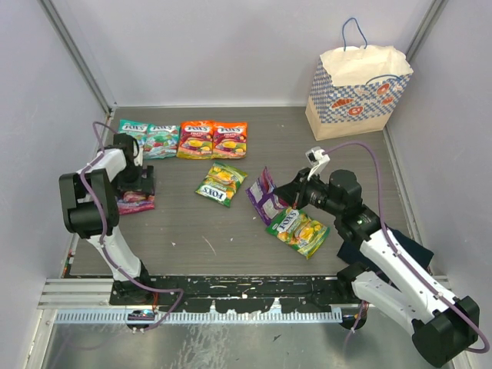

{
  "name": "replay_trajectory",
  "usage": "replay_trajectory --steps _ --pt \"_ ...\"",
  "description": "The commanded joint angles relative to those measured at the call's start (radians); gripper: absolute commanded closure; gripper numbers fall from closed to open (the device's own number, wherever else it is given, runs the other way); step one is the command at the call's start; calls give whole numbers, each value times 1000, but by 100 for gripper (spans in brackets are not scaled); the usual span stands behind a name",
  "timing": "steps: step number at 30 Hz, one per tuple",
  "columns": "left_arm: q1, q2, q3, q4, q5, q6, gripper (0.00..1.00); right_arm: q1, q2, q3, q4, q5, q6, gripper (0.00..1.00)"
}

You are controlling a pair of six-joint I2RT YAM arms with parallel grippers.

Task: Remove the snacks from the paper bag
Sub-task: Move the snack to the center of the board.

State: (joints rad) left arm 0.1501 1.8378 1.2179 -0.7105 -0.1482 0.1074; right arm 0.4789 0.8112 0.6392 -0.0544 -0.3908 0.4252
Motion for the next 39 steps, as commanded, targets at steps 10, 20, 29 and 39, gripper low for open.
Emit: replay_trajectory --steps 10,20,29,39 --pt "72 122 108 -17 -188 209 4 4 14 2 115 -42 8 99" --pt "75 156 172 34 -177 341 4 4 50 -11 146 -78 18 99" --pt "51 148 218 126 -191 381 3 4 84 -18 173 -96 29 99" --pt "-139 -170 220 257 -284 332 2 6 95 -6 157 -64 13 99"
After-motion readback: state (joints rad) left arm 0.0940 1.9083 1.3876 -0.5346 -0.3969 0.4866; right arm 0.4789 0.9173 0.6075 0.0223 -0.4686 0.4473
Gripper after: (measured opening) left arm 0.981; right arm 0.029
